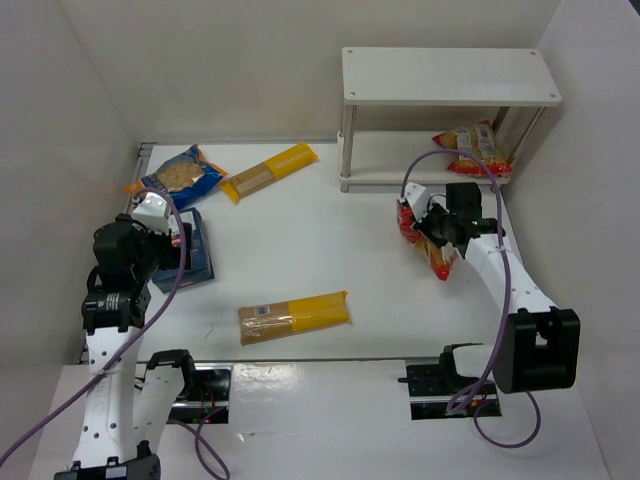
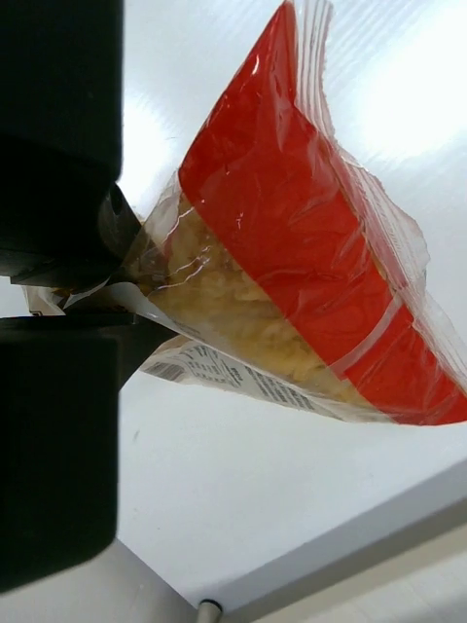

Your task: Place and organize the pasta boxes and bags onto the shelf

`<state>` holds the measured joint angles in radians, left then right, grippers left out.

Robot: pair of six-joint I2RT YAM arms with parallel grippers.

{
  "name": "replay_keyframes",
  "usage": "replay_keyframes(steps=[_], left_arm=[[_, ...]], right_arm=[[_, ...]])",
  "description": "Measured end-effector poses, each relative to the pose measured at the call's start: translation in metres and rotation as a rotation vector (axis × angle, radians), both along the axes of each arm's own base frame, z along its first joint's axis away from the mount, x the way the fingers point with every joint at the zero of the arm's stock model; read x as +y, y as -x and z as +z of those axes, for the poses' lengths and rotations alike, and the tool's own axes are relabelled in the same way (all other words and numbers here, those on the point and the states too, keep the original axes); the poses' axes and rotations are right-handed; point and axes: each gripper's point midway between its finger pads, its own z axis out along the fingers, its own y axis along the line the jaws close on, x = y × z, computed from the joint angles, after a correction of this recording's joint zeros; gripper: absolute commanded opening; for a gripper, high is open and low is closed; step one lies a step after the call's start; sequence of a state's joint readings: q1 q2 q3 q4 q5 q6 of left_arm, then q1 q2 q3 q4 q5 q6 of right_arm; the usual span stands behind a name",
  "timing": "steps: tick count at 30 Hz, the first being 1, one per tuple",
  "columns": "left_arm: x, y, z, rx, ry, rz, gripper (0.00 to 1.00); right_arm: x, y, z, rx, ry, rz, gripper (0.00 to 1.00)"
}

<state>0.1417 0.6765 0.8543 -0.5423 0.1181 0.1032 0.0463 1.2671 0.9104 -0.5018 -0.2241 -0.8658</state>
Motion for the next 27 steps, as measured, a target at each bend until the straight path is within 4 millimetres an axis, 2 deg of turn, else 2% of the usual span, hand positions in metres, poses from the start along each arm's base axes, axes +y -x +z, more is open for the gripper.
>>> replay_keyframes(steps=[4,9,13,17,27], left_arm=[[0.0,0.001,0.003,-0.012,-0.002,0.0,1.0],[0.0,0.001,0.001,-0.011,-0.002,0.001,1.0],[0.0,0.001,0.001,-0.01,-0.002,0.001,1.0],[0.0,0.001,0.001,-0.009,-0.002,0.001,1.0],[0.004,-0.002,0.0,-0.009,-0.005,0.017,1.0]], right_arm=[[0.015,-0.008,0.011,-0.047,-0.037,0.003,0.0],[0.048,-0.017,0.025,-0.139,0.037,0.071,0.0],[0.067,-0.029,0.045,-0.251,0.119,0.114,0.0],[0.065,-0.051,0.07,-0.377,0.224,0.099,0.0],[0.038,-0.104,0.124,-0.655,0.542,0.011,0.0]])
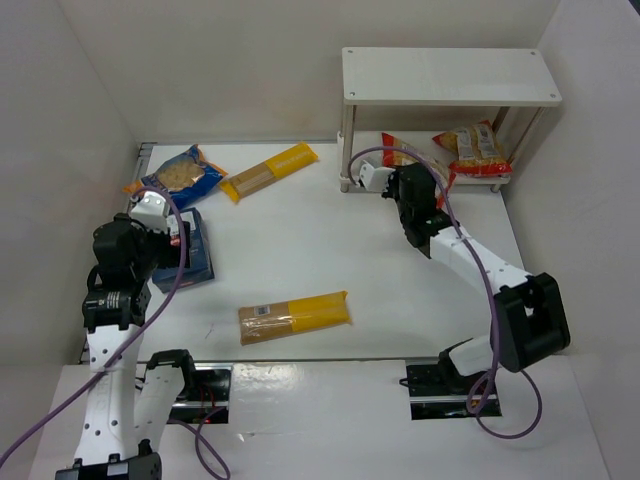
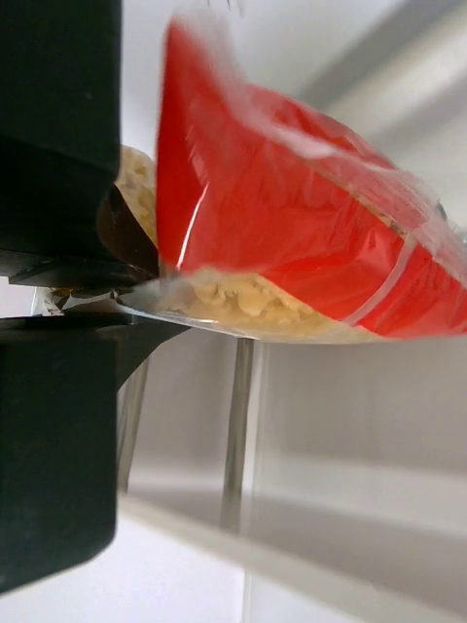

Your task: Place and organize the pasta boxes and bags onto the shelf

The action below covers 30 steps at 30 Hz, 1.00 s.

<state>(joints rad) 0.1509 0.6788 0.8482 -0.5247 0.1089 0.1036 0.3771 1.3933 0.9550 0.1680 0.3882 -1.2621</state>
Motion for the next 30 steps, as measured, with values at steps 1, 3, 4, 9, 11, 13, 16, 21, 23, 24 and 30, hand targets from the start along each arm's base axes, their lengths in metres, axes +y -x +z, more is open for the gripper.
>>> replay_keyframes(steps=[1,3,4,9,11,13,16,21,23,24,30], left_arm=[[0.001,0.0,0.0,-0.002,0.0,0.003,1.0],[0.003,0.0,0.0,-0.002,0.0,0.012,1.0],[0.005,0.0,0.001,-0.003,0.0,0.018,1.0],[0.01,0.001,0.001,-0.005,0.0,0.04,1.0],[0.012,0.001,0.001,-0.006,0.0,0.045,1.0],[0.013,0.002,0.002,-0.008,-0.001,0.051,1.0],[0.016,0.002,0.003,-0.014,-0.002,0.061,1.0],[0.019,0.003,0.004,-0.017,-0.002,0.073,1.0],[0.02,0.003,0.004,-0.016,-0.003,0.079,1.0],[0.021,0.003,0.004,-0.017,-0.002,0.082,1.0],[0.022,0.003,0.002,-0.014,-0.002,0.086,1.0]], right_arm=[[-0.001,-0.005,0.005,-0.027,0.032,-0.003,0.0],[0.0,-0.013,0.009,-0.064,0.082,-0.003,0.0],[0.001,-0.019,0.01,-0.086,0.12,-0.001,0.0],[0.005,-0.038,-0.003,-0.106,0.233,0.03,0.0],[0.007,-0.045,-0.01,-0.113,0.273,0.049,0.0],[0.006,-0.052,-0.017,-0.127,0.315,0.071,0.0],[0.001,-0.062,-0.027,-0.141,0.365,0.096,0.0],[-0.009,-0.077,-0.035,-0.176,0.435,0.13,0.0],[-0.011,-0.081,-0.039,-0.183,0.449,0.142,0.0],[-0.012,-0.083,-0.042,-0.187,0.456,0.148,0.0],[-0.004,-0.09,-0.061,-0.183,0.474,0.204,0.0]])
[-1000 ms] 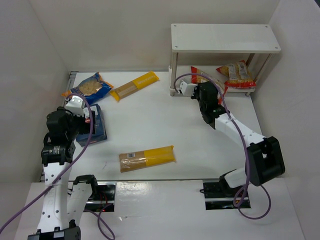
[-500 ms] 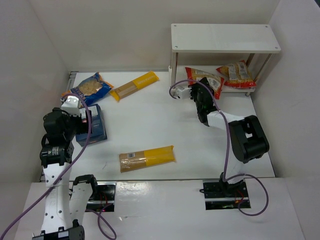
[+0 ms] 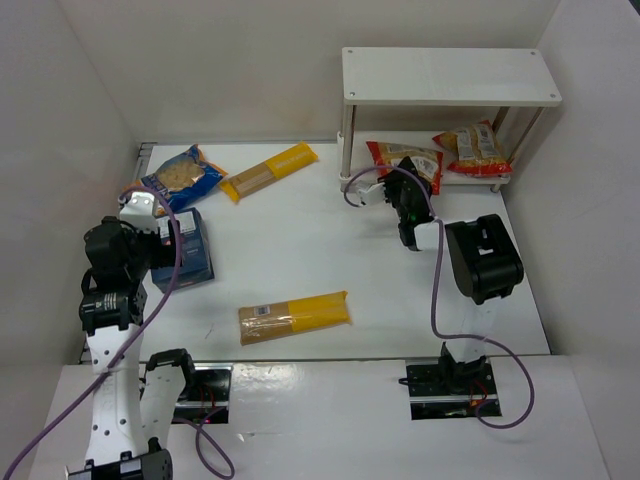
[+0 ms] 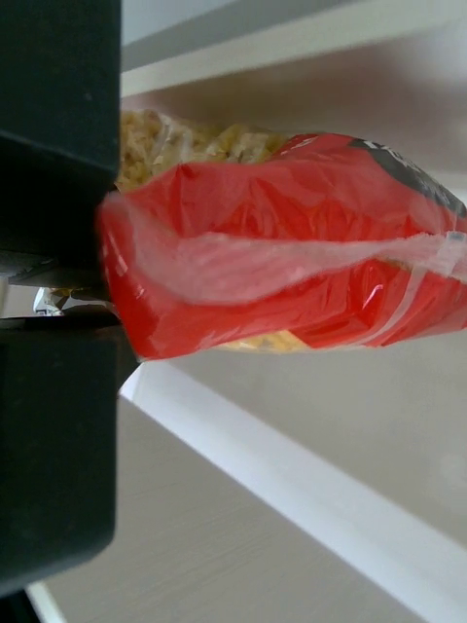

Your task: Place and organize the pasta boxes and bags onto the shelf

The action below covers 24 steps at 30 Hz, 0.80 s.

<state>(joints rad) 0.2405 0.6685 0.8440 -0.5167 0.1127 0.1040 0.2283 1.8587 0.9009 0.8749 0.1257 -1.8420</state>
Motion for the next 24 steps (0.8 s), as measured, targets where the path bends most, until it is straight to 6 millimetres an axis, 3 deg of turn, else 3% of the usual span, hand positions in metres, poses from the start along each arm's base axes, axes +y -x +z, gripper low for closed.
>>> replay_keyframes(steps=[4,14,16,17,18,21,24], left_arm=[[0.002,-0.001,-0.002,0.009,0.002,0.005,1.0],[0.002,-0.002,-0.004,0.015,0.003,0.006,1.0],[0.002,-0.002,-0.004,0.017,0.004,0.006,1.0],[0.002,-0.002,-0.004,0.017,0.004,0.006,1.0],[0.002,-0.002,-0.004,0.017,0.004,0.006,1.0],[0.002,-0.002,-0.004,0.018,0.005,0.005,1.0],[0.002,-0.002,-0.004,0.018,0.005,0.005,1.0]], right_arm=[[0.003,-0.005,-0.017,0.014,0.016,0.028,0.0],[-0.011,-0.021,-0.021,-0.051,0.015,0.018,0.01],[-0.013,-0.022,-0.02,-0.052,0.012,0.017,0.08],[-0.013,-0.022,-0.02,-0.052,0.012,0.017,0.22],[-0.013,-0.022,-0.02,-0.054,0.007,0.017,0.3],[-0.013,-0.022,-0.014,-0.079,-0.009,0.016,0.7],[-0.014,-0.021,-0.006,-0.109,-0.025,0.015,0.81]])
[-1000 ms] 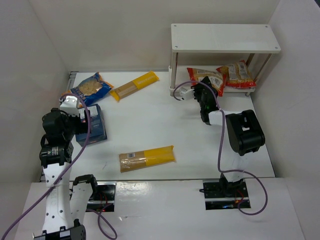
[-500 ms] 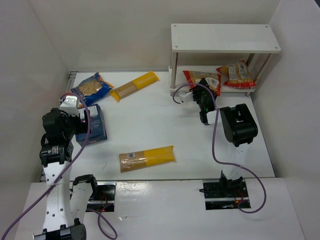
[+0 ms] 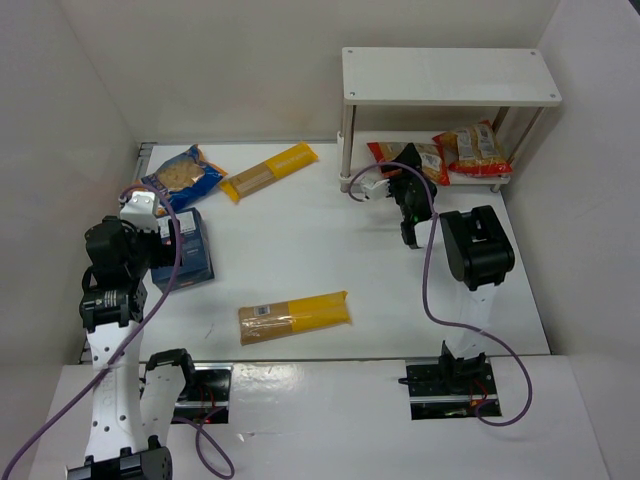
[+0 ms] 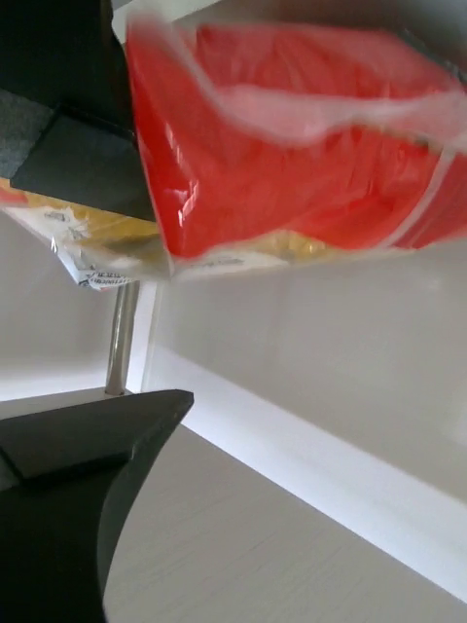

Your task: Place and organize the pasta boxes and bags onto the shelf

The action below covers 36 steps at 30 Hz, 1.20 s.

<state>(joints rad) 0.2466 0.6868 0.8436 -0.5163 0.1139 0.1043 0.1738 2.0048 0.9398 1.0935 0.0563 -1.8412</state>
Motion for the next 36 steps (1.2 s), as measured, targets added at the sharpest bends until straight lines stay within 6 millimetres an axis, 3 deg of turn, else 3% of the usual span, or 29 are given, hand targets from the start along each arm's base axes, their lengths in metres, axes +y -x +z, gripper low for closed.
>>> replay_keyframes(steps=[9,19,22,25,29,32,36], left_arm=[[-0.002,0.0,0.001,-0.006,0.003,-0.012,1.0],[-0.005,0.002,0.005,-0.024,0.003,-0.023,1.0],[-0.005,0.002,0.005,-0.024,0.003,-0.023,1.0],[-0.005,0.002,0.005,-0.024,0.003,-0.024,1.0],[-0.005,0.002,0.005,-0.024,0.003,-0.025,1.0],[-0.006,0.002,0.005,-0.024,0.005,-0.028,1.0],[-0.008,0.002,0.004,-0.02,0.009,-0.039,1.0]], right_arm=[[-0.002,0.024,0.025,-0.02,-0.104,0.001,0.91],[0.026,0.08,0.097,-0.049,-0.318,0.059,0.96],[0.026,0.091,0.117,-0.078,-0.375,0.068,0.96],[0.021,0.091,0.113,-0.063,-0.402,0.049,0.96],[0.019,0.087,0.082,0.043,-0.416,0.008,0.96],[0.023,0.082,0.057,0.219,-0.432,-0.016,0.96],[0.032,0.084,0.049,0.404,-0.468,-0.007,0.97]])
